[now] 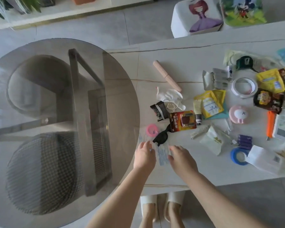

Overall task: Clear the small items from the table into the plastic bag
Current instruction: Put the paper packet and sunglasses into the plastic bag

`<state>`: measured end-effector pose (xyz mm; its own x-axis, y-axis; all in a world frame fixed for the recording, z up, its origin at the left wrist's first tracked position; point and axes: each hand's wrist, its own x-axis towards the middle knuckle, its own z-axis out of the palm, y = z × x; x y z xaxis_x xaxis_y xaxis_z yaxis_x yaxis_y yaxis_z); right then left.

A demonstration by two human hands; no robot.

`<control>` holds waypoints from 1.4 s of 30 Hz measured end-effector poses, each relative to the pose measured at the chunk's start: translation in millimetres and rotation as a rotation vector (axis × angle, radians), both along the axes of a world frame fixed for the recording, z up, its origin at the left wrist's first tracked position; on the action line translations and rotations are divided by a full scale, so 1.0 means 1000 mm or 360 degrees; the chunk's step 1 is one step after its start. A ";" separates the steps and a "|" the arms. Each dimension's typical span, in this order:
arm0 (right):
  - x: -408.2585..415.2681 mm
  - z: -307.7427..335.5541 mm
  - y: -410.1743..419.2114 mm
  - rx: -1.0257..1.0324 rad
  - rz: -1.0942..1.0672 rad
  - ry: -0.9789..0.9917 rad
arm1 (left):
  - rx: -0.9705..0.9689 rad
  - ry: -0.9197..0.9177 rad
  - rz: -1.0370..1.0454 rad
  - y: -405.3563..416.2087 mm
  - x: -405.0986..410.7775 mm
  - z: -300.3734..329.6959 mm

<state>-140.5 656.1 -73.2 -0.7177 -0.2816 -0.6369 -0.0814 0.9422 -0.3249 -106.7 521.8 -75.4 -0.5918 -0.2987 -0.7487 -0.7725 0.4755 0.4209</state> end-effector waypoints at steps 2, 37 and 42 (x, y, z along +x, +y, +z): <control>0.005 -0.013 -0.004 -0.0027 0.0191 -0.0048 | -0.0031 -0.0155 0.0006 0.005 0.006 -0.016; 0.013 -0.067 0.041 -0.0020 -0.0342 0.0007 | -0.0258 -0.0181 0.0449 0.041 0.032 -0.049; 0.014 -0.063 0.040 0.0062 -0.0258 -0.0004 | -0.0142 -0.0224 0.0794 0.036 0.035 -0.053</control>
